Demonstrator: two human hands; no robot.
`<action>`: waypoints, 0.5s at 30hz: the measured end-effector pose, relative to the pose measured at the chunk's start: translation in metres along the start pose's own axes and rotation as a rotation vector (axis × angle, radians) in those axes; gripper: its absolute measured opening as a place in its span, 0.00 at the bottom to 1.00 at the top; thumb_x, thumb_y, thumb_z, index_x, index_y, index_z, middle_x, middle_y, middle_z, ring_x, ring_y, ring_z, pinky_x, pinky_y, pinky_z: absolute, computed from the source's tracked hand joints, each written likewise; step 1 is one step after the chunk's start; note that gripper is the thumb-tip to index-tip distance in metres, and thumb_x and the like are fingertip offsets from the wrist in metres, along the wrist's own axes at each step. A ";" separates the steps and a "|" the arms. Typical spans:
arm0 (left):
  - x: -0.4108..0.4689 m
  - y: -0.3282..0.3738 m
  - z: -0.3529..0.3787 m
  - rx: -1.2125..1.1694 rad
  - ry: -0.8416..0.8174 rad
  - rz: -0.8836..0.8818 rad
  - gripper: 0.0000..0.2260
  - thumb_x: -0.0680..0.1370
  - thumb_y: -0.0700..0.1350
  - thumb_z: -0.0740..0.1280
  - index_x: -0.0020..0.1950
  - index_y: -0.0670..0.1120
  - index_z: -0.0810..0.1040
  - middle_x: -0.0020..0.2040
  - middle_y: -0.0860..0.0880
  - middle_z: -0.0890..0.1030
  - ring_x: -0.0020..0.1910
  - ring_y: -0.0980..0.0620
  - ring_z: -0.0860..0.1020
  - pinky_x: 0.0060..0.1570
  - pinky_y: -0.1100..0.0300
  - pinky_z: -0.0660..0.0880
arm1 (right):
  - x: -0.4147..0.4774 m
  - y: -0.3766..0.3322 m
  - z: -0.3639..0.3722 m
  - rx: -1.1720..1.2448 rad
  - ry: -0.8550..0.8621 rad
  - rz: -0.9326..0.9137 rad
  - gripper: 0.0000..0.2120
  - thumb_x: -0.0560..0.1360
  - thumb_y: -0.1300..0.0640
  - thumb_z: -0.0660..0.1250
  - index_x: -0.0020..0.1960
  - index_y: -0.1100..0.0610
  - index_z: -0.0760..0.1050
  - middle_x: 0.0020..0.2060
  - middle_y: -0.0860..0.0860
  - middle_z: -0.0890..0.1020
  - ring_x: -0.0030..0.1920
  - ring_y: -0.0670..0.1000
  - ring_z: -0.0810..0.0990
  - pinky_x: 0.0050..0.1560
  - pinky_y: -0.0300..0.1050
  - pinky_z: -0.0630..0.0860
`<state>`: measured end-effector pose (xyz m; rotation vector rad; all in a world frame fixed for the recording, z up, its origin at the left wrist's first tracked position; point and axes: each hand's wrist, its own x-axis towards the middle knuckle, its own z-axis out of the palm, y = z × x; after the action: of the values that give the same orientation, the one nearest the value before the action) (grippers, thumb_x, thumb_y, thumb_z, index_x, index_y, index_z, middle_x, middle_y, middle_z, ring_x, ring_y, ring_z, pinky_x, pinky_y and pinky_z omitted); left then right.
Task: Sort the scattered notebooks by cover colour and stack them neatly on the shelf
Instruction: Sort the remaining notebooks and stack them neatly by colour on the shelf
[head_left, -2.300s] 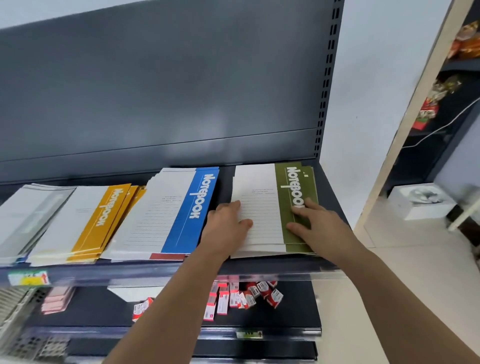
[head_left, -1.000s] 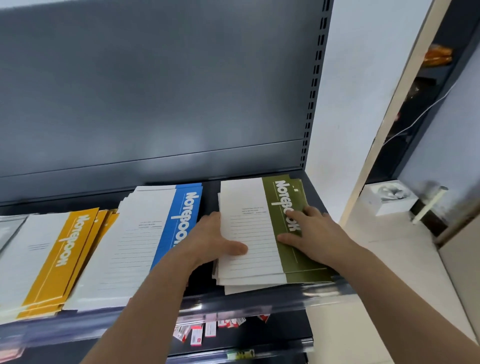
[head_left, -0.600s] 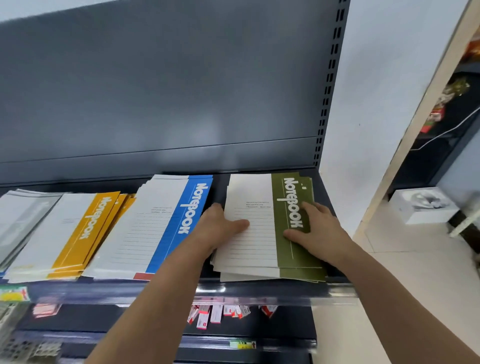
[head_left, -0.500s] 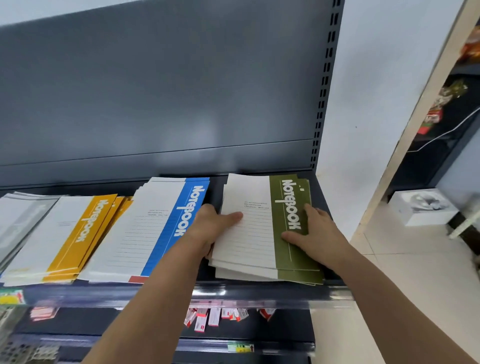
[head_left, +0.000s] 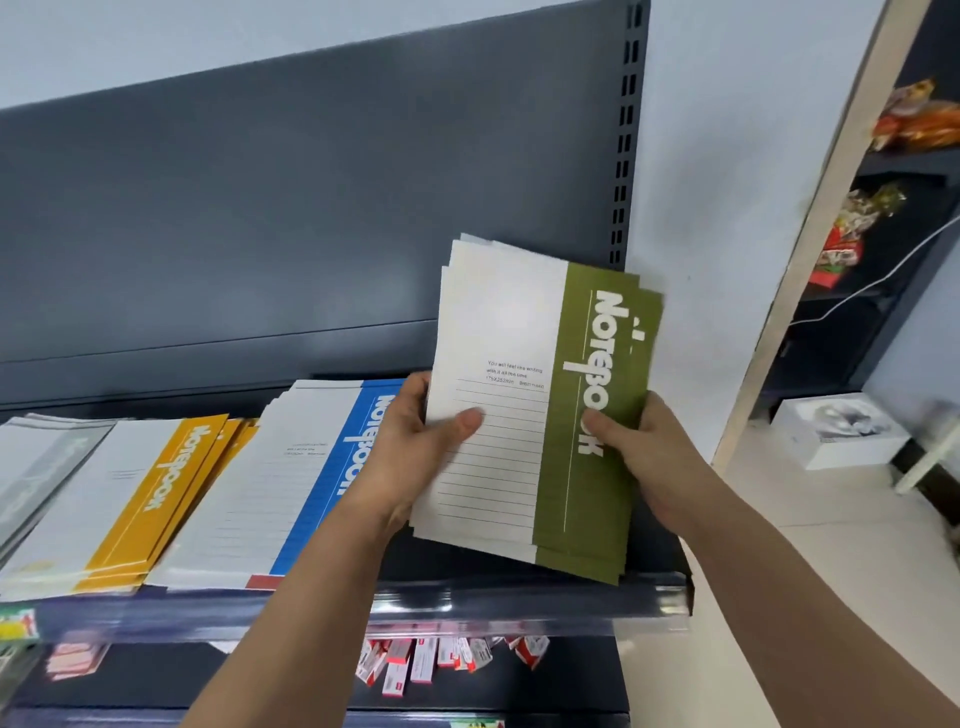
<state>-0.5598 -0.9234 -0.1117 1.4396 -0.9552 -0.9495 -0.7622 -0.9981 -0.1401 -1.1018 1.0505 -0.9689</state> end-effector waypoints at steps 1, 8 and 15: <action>0.001 0.001 -0.001 -0.005 -0.010 0.046 0.17 0.76 0.35 0.69 0.62 0.44 0.71 0.55 0.47 0.84 0.53 0.45 0.82 0.53 0.50 0.79 | -0.001 -0.005 0.001 0.005 0.017 -0.061 0.19 0.75 0.59 0.69 0.63 0.52 0.69 0.55 0.48 0.81 0.53 0.49 0.81 0.54 0.50 0.78; 0.000 -0.005 -0.004 -0.050 -0.074 0.165 0.19 0.77 0.35 0.66 0.67 0.47 0.71 0.58 0.55 0.82 0.57 0.56 0.80 0.54 0.65 0.77 | -0.021 -0.022 0.004 -0.135 0.014 -0.433 0.19 0.77 0.59 0.66 0.64 0.47 0.62 0.58 0.41 0.77 0.58 0.42 0.77 0.55 0.39 0.76; -0.004 -0.024 -0.001 -0.040 -0.056 0.157 0.25 0.72 0.45 0.72 0.67 0.50 0.69 0.55 0.60 0.82 0.55 0.60 0.80 0.50 0.67 0.78 | -0.023 -0.007 0.010 -0.193 -0.103 -0.328 0.28 0.75 0.59 0.68 0.68 0.45 0.57 0.59 0.38 0.73 0.60 0.41 0.75 0.56 0.40 0.75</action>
<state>-0.5586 -0.9181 -0.1350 1.2908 -1.0685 -0.8912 -0.7583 -0.9753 -0.1287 -1.5014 0.9093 -1.0709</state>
